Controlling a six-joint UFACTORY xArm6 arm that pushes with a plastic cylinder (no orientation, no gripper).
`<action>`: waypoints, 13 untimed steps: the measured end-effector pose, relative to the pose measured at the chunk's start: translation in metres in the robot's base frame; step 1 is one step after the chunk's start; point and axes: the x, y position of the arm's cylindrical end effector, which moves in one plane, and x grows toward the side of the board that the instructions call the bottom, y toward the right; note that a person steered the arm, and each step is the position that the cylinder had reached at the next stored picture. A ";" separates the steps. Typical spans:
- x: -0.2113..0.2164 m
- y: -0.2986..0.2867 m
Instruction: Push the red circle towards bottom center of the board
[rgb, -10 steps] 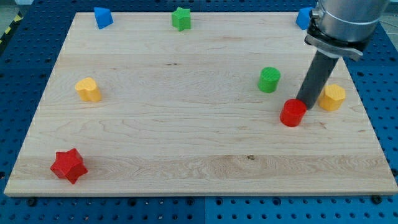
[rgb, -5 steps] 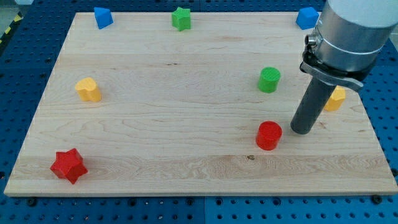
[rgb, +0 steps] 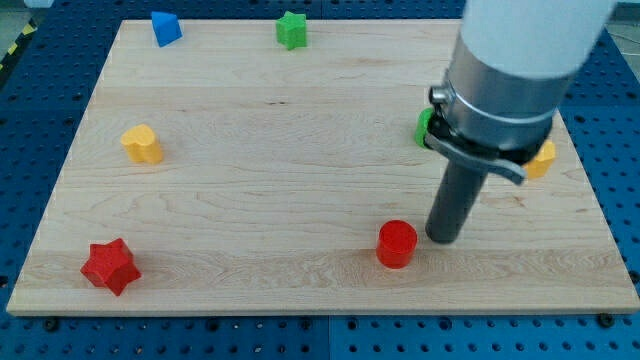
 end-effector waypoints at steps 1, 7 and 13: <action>0.011 -0.027; -0.032 -0.144; -0.083 -0.127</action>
